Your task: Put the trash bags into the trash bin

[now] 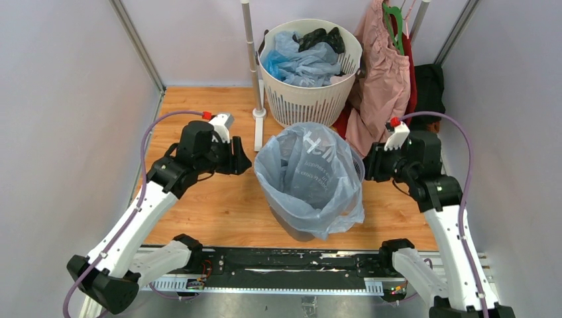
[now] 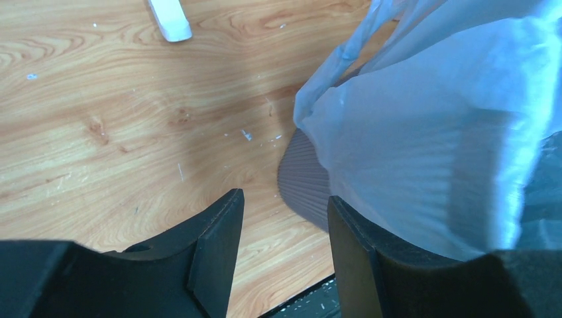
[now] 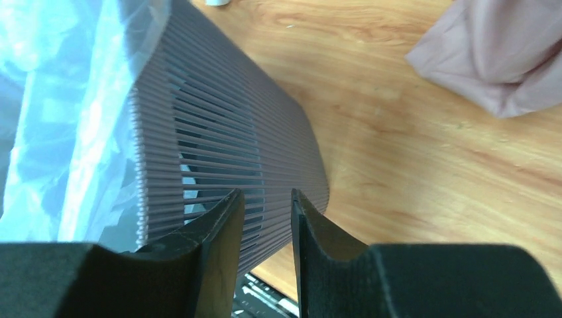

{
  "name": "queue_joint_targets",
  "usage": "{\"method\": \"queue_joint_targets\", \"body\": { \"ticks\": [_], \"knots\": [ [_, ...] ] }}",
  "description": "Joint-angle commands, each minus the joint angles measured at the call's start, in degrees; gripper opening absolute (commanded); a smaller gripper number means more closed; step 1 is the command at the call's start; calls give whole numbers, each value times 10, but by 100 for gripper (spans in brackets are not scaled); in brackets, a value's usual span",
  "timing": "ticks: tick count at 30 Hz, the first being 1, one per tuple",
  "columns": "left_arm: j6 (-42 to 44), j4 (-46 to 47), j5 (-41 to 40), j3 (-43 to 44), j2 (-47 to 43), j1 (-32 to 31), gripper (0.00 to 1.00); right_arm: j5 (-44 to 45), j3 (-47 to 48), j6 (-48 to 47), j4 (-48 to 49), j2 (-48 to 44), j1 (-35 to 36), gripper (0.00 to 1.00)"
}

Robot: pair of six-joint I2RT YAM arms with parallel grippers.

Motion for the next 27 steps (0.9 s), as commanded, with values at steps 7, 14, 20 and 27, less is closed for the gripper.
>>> {"method": "queue_joint_targets", "body": {
  "ticks": [7, 14, 20, 27],
  "knots": [
    [-16, -34, 23, 9, -53, 3, 53, -112, -93, 80, 19, -93, 45, 37],
    [-21, -45, 29, 11, -63, 3, 52, -132, -126, 95, 46, -111, 88, 37],
    [-17, -72, 8, 19, -82, 3, 52, -73, -107, 70, -7, -84, 124, 38],
    [-19, -72, 10, -1, -79, 3, 51, 13, -85, 54, -68, -68, 124, 38]
  ]
}}
